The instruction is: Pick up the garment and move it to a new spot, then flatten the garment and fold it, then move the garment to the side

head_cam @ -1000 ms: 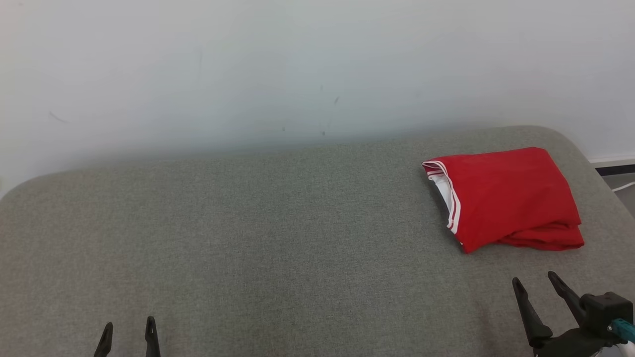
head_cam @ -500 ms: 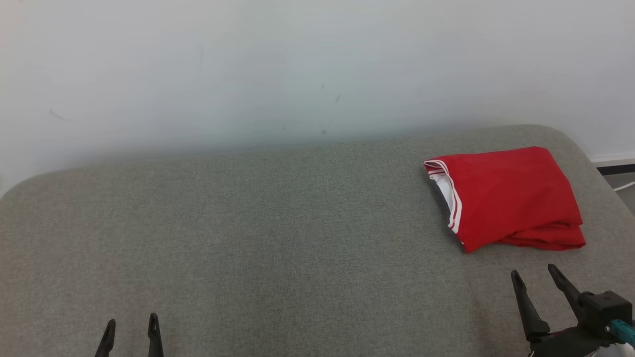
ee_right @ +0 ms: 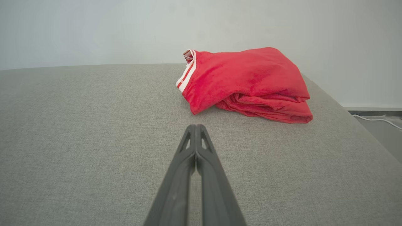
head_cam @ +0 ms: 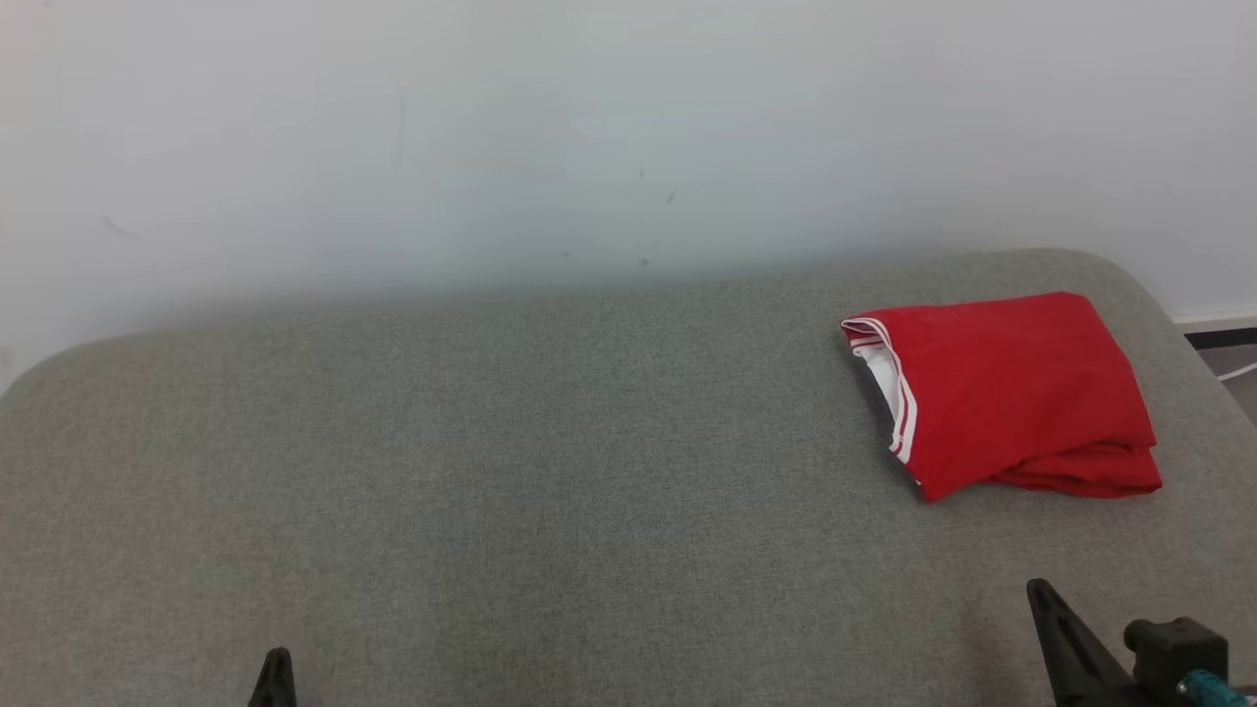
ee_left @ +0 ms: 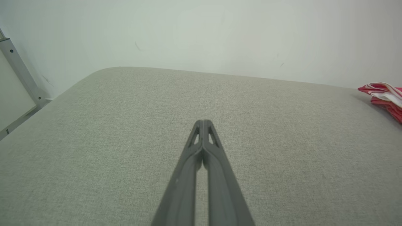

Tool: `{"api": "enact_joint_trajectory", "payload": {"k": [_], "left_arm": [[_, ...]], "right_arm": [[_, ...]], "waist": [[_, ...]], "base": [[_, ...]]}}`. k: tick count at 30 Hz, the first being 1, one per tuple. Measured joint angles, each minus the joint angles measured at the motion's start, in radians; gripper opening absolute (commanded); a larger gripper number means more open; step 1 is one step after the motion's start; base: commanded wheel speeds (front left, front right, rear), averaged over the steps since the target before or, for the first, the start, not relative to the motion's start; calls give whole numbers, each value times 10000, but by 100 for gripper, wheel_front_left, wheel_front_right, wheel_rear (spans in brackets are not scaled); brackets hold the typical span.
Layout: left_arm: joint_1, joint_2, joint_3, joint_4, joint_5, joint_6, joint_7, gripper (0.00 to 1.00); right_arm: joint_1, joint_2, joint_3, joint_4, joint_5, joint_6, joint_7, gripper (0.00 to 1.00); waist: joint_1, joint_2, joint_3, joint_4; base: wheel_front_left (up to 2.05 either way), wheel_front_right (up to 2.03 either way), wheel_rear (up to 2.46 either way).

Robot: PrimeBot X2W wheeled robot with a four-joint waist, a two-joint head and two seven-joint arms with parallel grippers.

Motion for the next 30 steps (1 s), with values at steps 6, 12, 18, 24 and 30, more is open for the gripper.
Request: {"api": "enact_joint_trajectory", "payload": {"k": [6, 12, 18, 24, 30], "left_arm": [[-33, -12, 169, 178, -719, -117, 174, 0], [-79, -35, 290, 301, -1574, -267, 349, 0], [-300, -98, 383, 380, -2640, -401, 529, 0], [-418, -125, 541, 550, -3605, -535, 723, 0], [-537, -163, 644, 637, -4512, -715, 874, 0]], "right_arm": [[-13, 217, -305, 4, 656, 113, 249, 0], [-47, 397, -575, 10, 1206, 263, 502, 0], [-214, 631, -882, 21, 1871, 399, 765, 0], [-222, 857, -1185, 29, 2541, 537, 1020, 0], [-254, 1081, -1461, 35, 3229, 694, 1218, 0]], "waist": [[0, 0, 47, 44], [0, 0, 76, 73], [0, 0, 112, 109], [0, 0, 147, 147], [0, 0, 184, 184]], "base": [[0, 0, 0], [0, 0, 0], [0, 0, 0], [0, 0, 0], [0, 0, 0]]}}
